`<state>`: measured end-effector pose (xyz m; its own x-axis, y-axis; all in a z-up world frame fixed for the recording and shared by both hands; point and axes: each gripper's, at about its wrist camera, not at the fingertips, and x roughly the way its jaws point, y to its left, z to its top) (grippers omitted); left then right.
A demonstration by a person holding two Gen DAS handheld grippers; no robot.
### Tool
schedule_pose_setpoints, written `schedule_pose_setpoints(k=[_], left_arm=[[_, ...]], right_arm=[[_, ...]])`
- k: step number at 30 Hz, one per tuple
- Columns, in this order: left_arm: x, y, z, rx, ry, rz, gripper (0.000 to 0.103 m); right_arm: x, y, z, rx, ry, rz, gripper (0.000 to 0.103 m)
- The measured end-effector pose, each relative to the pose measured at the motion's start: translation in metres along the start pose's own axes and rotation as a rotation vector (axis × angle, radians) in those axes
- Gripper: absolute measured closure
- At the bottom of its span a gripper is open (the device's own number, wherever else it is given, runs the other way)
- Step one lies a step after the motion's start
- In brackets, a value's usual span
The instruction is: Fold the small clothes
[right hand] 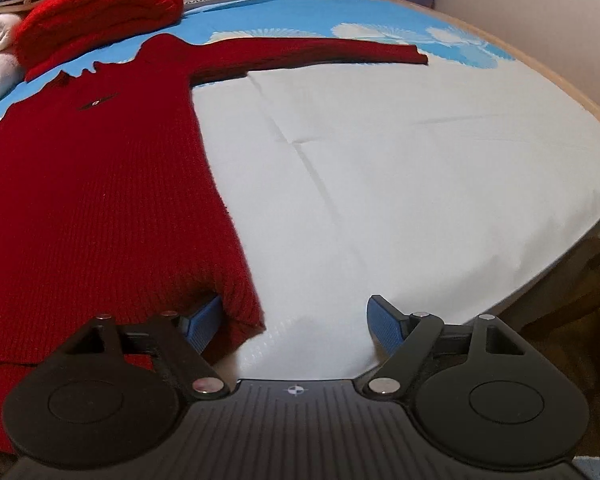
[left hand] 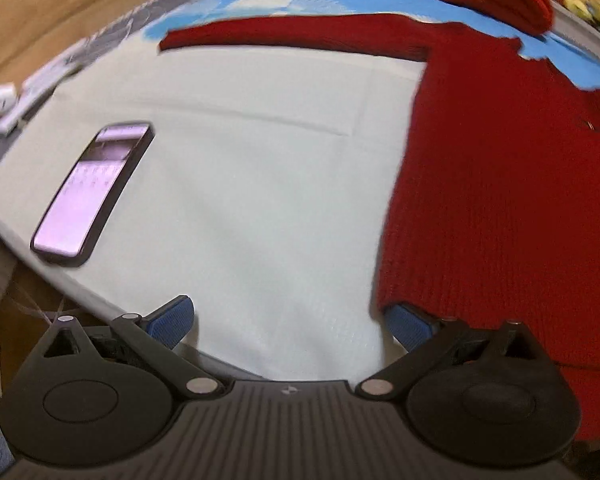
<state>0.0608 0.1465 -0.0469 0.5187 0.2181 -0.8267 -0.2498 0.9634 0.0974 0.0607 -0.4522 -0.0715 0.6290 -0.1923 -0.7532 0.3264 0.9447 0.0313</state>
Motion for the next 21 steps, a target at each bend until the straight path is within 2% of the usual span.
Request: schedule_pose_setpoints(k=[2, 4, 6, 7, 8, 9, 11, 12, 15, 19, 21], left_arm=[[0.000, -0.012, -0.002, 0.080, -0.037, 0.046, 0.001], [0.006, -0.021, 0.002, 0.120, -0.055, 0.159, 0.001], [0.006, -0.018, 0.005, 0.088, -0.072, 0.242, 0.003], [0.005, -0.012, 0.007, 0.044, -0.084, 0.313, 0.016], [0.003, -0.003, 0.010, 0.005, -0.098, 0.380, 0.022], [0.004, 0.004, 0.011, -0.033, -0.096, 0.409, 0.023], [0.005, 0.020, 0.013, -0.105, -0.063, 0.365, 0.022], [0.007, 0.022, 0.013, -0.102, -0.041, 0.338, 0.022], [0.003, 0.015, 0.007, -0.032, -0.037, 0.234, 0.016], [-0.010, 0.000, -0.004, 0.076, -0.079, 0.026, 0.002], [-0.017, -0.012, -0.016, 0.111, -0.107, -0.018, 0.002]], right_arm=[[0.001, 0.004, 0.000, -0.037, -0.017, -0.009, 0.026], [-0.002, 0.008, -0.001, -0.060, -0.045, -0.035, 0.035], [-0.006, 0.002, 0.000, -0.038, -0.076, -0.095, 0.037], [-0.009, -0.003, 0.001, -0.012, -0.088, -0.099, 0.037], [-0.012, -0.004, 0.001, 0.005, -0.100, -0.113, 0.037], [-0.013, -0.006, 0.001, 0.007, -0.113, -0.131, 0.037], [-0.015, -0.007, 0.002, 0.004, -0.129, -0.158, 0.037], [-0.014, -0.007, 0.002, -0.002, -0.118, -0.153, 0.037], [-0.009, -0.005, 0.000, 0.003, -0.073, -0.137, 0.038], [-0.006, -0.003, 0.000, -0.003, -0.046, -0.133, 0.038], [-0.004, -0.003, 0.000, 0.016, -0.024, -0.126, 0.038]])
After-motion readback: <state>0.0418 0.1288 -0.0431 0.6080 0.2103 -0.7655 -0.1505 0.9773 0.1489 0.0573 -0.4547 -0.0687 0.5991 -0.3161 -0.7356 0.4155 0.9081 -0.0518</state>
